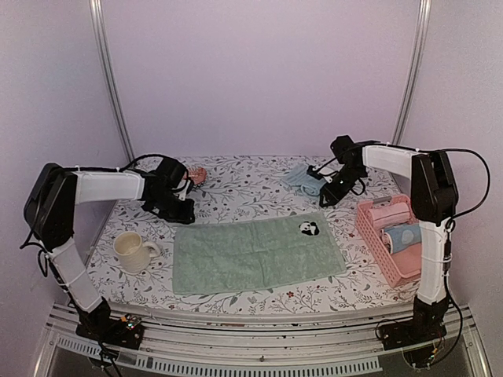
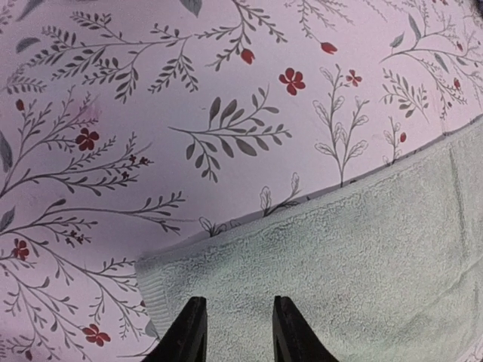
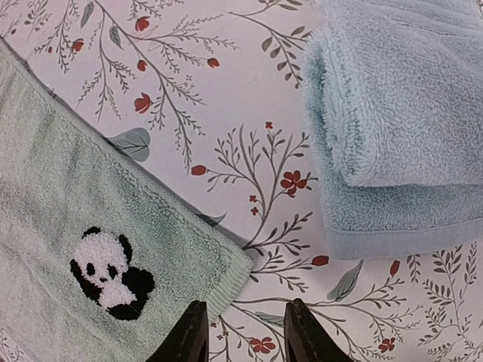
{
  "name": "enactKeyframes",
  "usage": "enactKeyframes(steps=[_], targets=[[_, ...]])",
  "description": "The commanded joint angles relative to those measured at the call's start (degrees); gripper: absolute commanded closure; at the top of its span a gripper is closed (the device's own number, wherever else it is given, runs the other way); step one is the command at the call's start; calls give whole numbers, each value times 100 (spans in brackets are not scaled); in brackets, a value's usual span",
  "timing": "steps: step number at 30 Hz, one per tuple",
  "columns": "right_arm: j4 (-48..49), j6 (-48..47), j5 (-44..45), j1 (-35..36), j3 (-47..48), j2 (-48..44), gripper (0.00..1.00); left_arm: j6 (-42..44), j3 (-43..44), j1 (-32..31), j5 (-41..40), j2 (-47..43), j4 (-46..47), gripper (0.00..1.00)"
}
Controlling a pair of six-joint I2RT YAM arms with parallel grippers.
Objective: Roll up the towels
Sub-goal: Smooth out the towel at the center of the board.
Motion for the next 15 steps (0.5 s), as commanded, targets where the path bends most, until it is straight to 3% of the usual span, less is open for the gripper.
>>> enactKeyframes(steps=[1, 5, 15], targets=[[61, 30, -406, -77, 43, 7, 61, 247, -199, 65, 66, -225, 282, 63], [-107, 81, -655, -125, 314, 272, 61, 243, -235, 69, 431, -261, 468, 57], [-201, 94, -803, -151, 388, 683, 64, 319, -371, 77, 135, -414, 447, 60]])
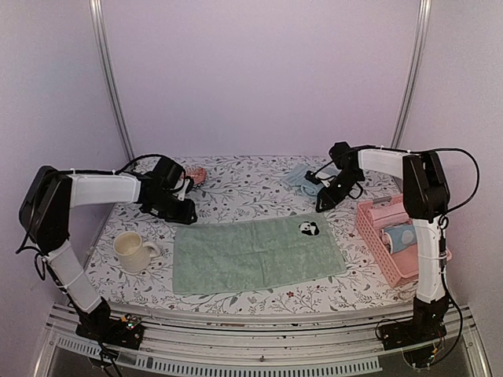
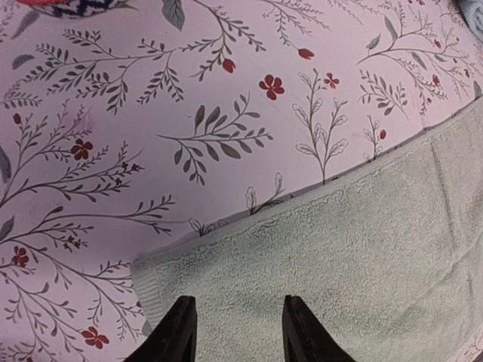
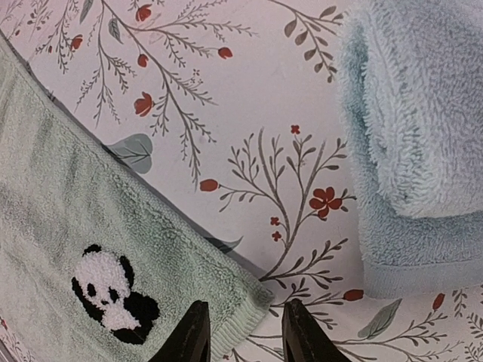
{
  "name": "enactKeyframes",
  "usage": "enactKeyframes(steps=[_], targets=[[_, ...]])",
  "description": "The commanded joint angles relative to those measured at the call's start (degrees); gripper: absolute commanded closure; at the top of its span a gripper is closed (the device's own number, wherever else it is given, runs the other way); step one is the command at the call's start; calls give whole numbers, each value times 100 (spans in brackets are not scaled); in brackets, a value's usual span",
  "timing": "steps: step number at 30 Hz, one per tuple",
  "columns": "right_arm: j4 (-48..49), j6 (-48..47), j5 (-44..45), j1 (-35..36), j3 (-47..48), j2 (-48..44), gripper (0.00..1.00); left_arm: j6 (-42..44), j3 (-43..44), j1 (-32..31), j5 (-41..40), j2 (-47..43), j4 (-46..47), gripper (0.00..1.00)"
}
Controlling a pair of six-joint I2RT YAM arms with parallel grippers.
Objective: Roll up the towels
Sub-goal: Smooth out the towel at the center of the board.
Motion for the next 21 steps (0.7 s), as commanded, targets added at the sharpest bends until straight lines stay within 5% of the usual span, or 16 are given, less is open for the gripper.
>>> enactKeyframes(steps=[1, 21], targets=[[-93, 62, -160, -29, 95, 192, 64, 89, -106, 65, -61, -186, 102, 61], [-60, 27, 314, 100, 80, 473, 72, 168, -221, 104, -372, -170, 112, 76]])
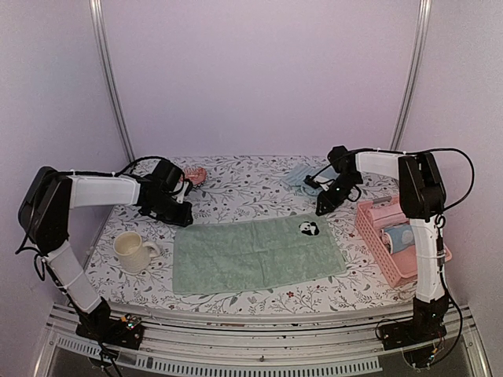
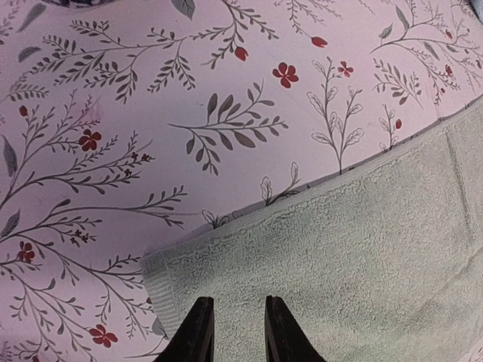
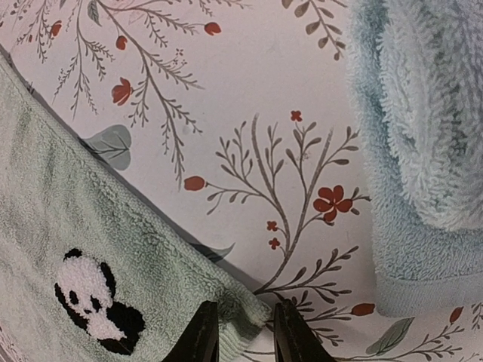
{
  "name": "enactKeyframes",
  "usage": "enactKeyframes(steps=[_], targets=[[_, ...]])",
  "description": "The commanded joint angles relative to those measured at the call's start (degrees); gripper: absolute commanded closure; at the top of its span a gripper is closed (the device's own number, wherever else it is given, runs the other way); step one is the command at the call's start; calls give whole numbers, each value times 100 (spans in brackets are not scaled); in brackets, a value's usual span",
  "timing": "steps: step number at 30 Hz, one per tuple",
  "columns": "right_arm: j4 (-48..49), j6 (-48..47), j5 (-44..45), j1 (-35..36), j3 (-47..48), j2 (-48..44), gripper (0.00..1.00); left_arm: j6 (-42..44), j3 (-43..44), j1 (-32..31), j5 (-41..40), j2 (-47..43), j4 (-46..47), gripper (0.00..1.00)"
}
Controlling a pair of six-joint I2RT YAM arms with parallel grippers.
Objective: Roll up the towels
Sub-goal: Smooth out the towel at the center of the board, then pick up the towel from the center of the board.
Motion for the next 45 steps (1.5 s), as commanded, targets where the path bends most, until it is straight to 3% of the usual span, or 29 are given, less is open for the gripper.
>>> enactKeyframes(steps=[1, 11, 15, 18, 24, 31, 39, 45], targets=[[25, 29, 401, 110, 4, 189, 72, -6, -37, 106, -298, -102, 22, 76], [144, 79, 1162, 255, -145, 227, 80, -303, -132, 300, -637, -197, 34, 79], [251, 51, 1360, 234, -157, 150, 92, -349, -135, 426, -500, -204, 94, 77], [356, -7, 1378, 158, -155, -62, 96, -342, -123, 477, -382, -179, 134, 76], [549, -146, 1002, 132, -260, -405, 97, -279, -189, 517, 74, -134, 429, 74], [488, -322, 887, 123, -271, -399, 97, -256, -85, 793, 718, 44, 487, 63], [404, -280, 690, 129, -94, -251, 97, -58, 350, 955, 544, 431, 13, 75], [372, -279, 659, 134, -58, -248, 97, 91, 460, 879, 404, 666, -255, 71]])
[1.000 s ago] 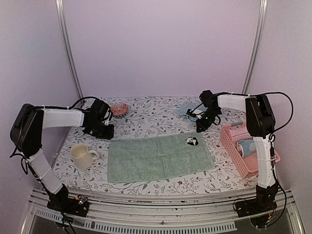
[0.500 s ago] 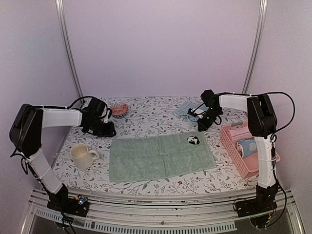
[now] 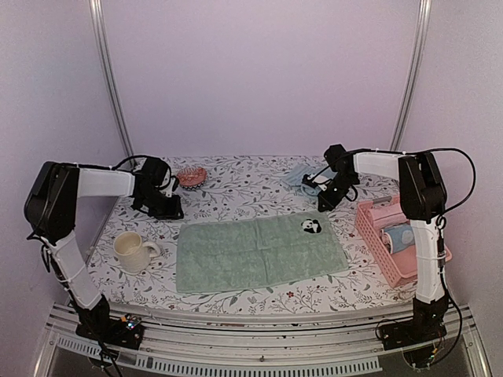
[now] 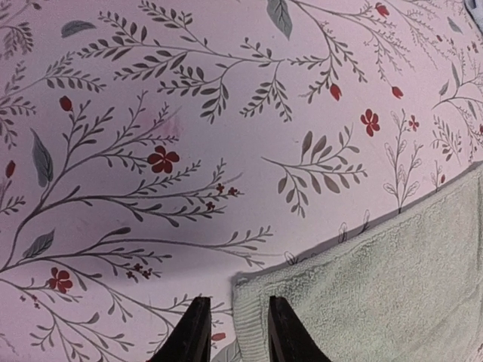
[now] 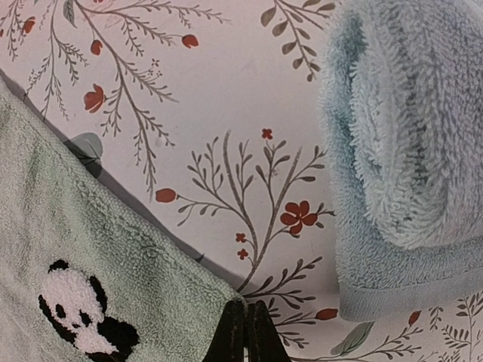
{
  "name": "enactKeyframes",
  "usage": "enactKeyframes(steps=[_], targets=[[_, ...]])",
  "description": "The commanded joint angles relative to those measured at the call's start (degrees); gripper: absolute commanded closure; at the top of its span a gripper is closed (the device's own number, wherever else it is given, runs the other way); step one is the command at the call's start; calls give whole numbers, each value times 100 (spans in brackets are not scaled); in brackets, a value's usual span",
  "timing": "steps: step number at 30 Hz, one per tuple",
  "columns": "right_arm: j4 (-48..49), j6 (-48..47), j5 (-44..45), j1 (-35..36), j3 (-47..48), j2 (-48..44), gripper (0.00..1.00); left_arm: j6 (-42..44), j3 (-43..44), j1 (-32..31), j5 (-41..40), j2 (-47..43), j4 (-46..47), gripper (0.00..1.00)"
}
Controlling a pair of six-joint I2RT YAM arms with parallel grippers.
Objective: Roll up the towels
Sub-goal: Pick up the towel from the center of the board.
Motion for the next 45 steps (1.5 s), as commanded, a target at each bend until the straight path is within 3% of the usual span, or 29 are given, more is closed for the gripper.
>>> enactKeyframes(steps=[1, 16, 27, 32, 35, 45], targets=[[-61, -38, -117, -11, 114, -81, 97, 194, 129, -52, -238, 190, -334, 71], [-95, -51, -158, -12, 68, -29, 97, 401, 626, -475, -495, 875, -834, 70], [-104, -78, -169, -12, 59, 7, 97, 365, 641, -523, -942, 1260, -1069, 81], [-102, -81, -114, -13, 59, 33, 97, 309, 647, -524, -1034, 1332, -1016, 94], [-64, -69, -2, -26, 59, -2, 97, 331, 671, -524, -1018, 1194, -895, 100], [14, -160, 297, -358, 557, -320, 98, 398, 586, -526, -823, -87, -132, 100]])
